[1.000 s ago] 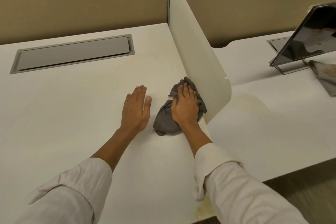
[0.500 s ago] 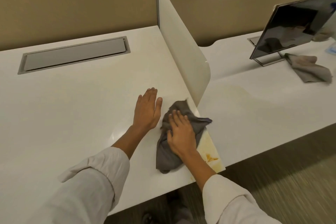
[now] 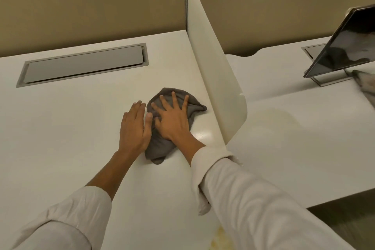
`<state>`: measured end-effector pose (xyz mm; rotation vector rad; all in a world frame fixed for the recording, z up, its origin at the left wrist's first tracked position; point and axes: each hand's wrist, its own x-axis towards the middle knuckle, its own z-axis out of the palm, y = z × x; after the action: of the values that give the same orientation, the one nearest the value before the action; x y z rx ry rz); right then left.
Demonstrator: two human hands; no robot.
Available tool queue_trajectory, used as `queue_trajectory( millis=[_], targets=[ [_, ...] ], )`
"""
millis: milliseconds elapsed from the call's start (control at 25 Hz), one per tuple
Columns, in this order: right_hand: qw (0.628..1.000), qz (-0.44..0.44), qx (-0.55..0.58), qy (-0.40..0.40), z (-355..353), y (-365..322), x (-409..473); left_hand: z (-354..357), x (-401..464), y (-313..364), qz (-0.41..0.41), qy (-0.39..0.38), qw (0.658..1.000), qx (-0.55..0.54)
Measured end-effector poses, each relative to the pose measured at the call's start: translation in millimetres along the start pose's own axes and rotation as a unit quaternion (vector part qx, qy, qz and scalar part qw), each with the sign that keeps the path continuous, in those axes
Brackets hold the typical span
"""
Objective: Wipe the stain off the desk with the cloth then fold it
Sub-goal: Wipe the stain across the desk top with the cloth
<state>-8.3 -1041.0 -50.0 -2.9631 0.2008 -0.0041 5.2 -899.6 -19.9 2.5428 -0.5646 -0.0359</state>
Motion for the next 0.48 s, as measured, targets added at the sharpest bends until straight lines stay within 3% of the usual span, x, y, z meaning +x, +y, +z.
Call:
queue_trajectory(
  millis=[200,480],
  targets=[
    [0.993,0.101,0.048,0.020,6,20,-3,14,-10,13,-0.012,-0.009,1.000,0.010],
    [0.978,0.173,0.100,0.064,6,46,-99,25,-60,54,0.011,-0.031,0.999,-0.030]
  ],
)
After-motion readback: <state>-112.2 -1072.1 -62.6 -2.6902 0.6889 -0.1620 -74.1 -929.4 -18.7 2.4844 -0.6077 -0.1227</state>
